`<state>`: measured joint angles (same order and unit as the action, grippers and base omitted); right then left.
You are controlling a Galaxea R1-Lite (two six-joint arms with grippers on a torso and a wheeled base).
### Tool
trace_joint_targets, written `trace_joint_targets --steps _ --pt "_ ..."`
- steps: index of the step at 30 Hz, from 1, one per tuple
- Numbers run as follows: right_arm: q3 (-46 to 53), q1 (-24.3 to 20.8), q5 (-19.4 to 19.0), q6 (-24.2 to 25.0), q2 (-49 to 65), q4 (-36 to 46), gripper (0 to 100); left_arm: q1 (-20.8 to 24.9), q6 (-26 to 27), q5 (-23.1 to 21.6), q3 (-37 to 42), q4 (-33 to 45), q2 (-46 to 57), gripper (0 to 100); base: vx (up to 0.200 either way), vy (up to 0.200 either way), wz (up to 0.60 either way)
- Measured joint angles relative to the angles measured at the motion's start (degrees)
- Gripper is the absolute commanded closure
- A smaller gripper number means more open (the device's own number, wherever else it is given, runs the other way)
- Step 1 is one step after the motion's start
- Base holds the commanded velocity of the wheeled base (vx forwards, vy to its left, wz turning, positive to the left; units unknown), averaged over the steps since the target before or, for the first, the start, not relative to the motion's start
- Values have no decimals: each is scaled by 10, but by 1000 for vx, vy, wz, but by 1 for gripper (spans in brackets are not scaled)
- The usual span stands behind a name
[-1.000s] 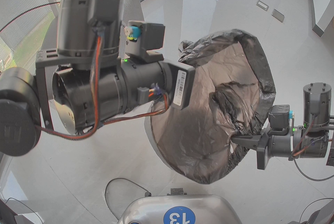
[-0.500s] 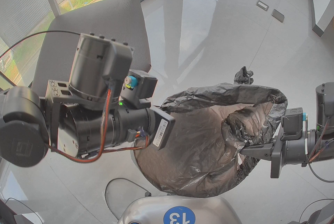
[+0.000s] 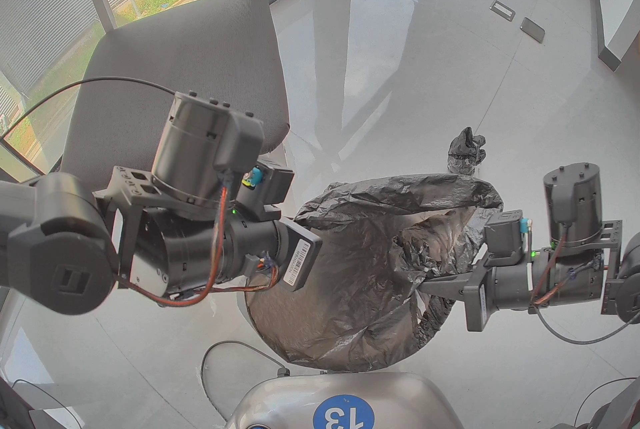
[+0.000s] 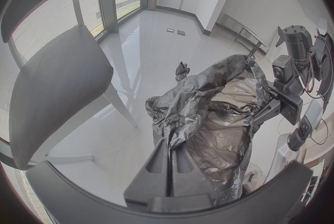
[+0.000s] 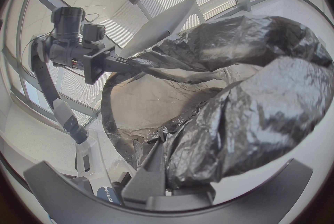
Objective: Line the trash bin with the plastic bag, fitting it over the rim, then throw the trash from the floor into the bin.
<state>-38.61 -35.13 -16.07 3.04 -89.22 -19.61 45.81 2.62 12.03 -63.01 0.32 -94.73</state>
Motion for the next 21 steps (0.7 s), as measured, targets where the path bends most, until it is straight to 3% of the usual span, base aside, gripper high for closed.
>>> trace_joint_targets --steps 21 --pt "-15 26 -11 4 -125 -15 100 9 9 -5 -32 -1 -109 100 0 0 0"
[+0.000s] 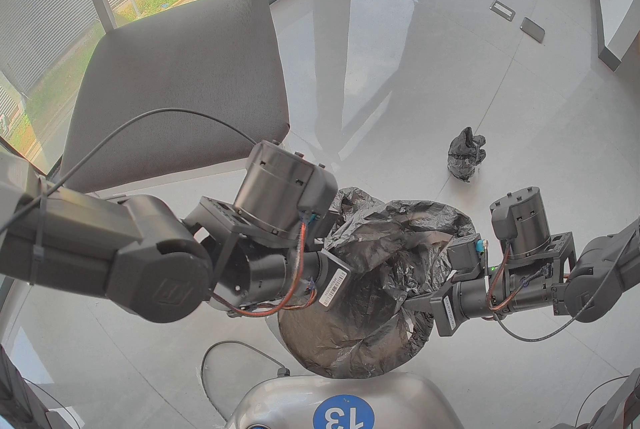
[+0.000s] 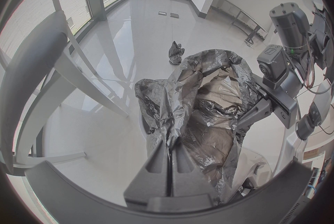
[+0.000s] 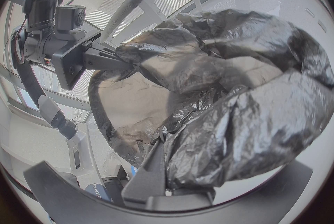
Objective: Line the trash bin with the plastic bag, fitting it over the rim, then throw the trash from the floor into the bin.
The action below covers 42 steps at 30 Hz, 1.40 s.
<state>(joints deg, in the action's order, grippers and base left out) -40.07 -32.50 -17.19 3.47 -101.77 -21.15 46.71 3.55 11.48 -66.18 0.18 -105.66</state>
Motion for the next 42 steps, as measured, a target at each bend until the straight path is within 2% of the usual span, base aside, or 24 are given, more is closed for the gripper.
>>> trace_joint_targets --steps 5,13,22,34,35,42 --pt "0 14 0 -10 -13 -8 100 -2 -1 0 -27 -2 -33 100 0 0 0" --pt "-2 60 -1 -63 -40 -35 100 -10 -5 0 -72 -2 -90 100 0 0 0" --pt "2 111 -1 -82 -47 -36 100 -40 -21 -1 -121 0 -136 100 0 0 0" --pt "53 124 -1 -109 -36 -38 100 -50 -22 0 -125 -2 -147 100 0 0 0" --pt "56 124 -1 -112 -36 -39 0 -52 -22 0 -128 -3 -148 100 0 0 0" --pt "59 135 -1 -118 -35 -40 0 -58 -33 0 -137 -4 -151 100 0 0 0"
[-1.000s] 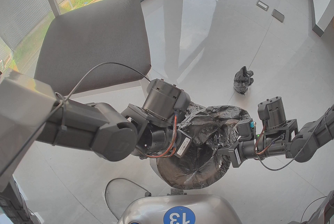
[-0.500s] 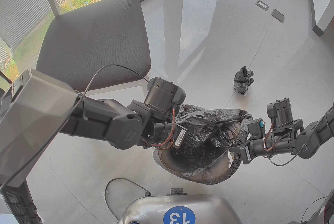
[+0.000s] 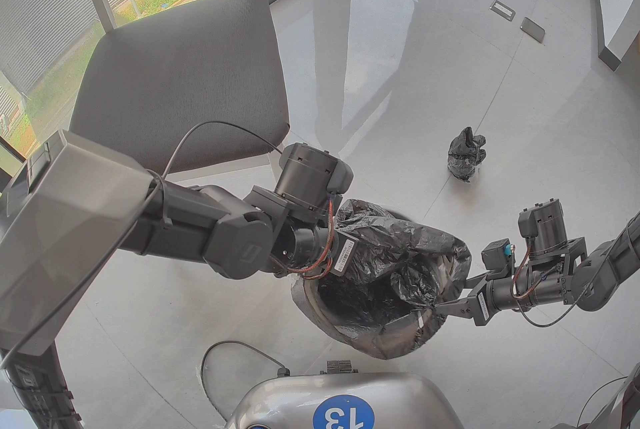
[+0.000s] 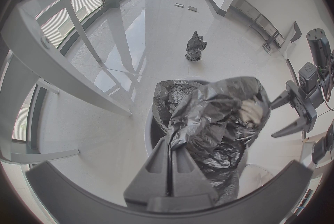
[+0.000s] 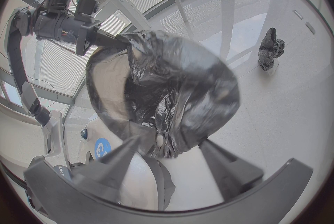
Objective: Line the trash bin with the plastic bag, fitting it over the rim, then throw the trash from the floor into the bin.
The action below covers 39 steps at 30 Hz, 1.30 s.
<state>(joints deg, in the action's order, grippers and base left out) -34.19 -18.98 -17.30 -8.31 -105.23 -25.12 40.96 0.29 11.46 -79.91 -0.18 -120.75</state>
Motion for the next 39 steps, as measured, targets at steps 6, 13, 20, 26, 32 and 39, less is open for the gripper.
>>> trace_joint_targets --steps 6,13,20,26,32,39 --pt "-1 6 0 -4 8 0 0 2 -7 0 -2 -7 -2 100 0 0 0" --pt "-3 8 0 -6 25 1 0 4 -40 1 -34 -17 -11 100 0 0 0" --pt "0 8 0 -6 51 5 0 -5 -57 5 -84 -13 -33 100 0 0 0" --pt "7 8 0 -5 74 7 0 -24 -57 5 -107 -2 -48 100 0 0 0" --pt "8 8 0 -5 84 7 0 -38 -54 6 -108 -1 -51 100 0 0 0" --pt "8 7 0 -4 88 6 0 -50 -53 6 -99 0 -51 100 0 0 0"
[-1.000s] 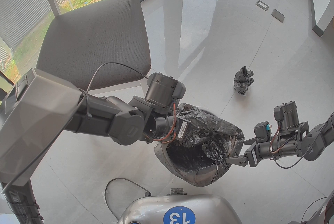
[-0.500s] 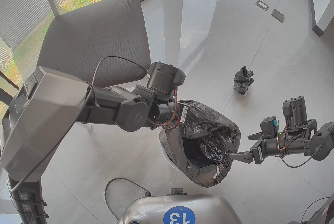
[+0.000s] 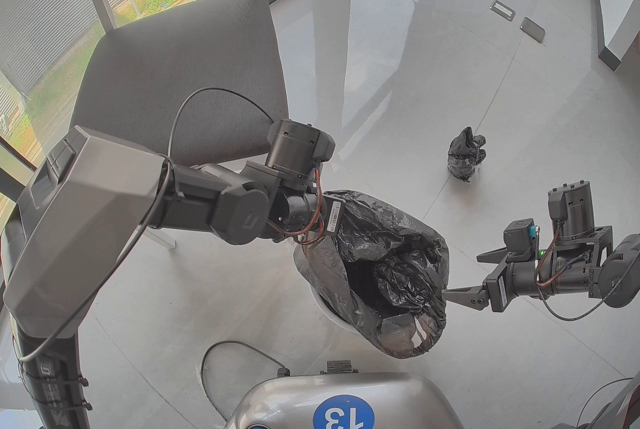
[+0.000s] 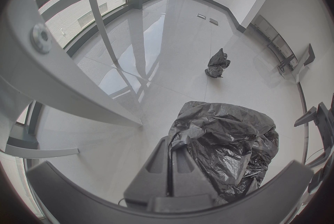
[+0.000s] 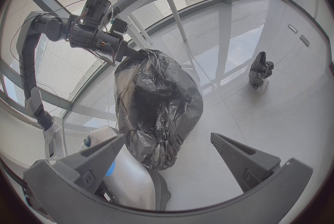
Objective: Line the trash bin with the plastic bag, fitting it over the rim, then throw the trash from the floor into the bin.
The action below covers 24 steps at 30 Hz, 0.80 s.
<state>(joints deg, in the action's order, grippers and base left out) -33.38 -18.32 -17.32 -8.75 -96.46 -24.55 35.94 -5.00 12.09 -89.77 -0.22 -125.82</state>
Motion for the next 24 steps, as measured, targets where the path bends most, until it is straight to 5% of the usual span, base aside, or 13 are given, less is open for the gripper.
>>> trace_joint_targets --steps 19,20,24 --pt "5 0 0 1 3 -2 0 -9 3 2 3 -3 2 100 0 0 0" --pt "5 0 0 1 3 -2 0 -10 4 4 3 -1 3 0 0 0 0" --pt "4 0 0 2 3 -3 0 -9 4 10 4 -2 4 0 0 0 0"
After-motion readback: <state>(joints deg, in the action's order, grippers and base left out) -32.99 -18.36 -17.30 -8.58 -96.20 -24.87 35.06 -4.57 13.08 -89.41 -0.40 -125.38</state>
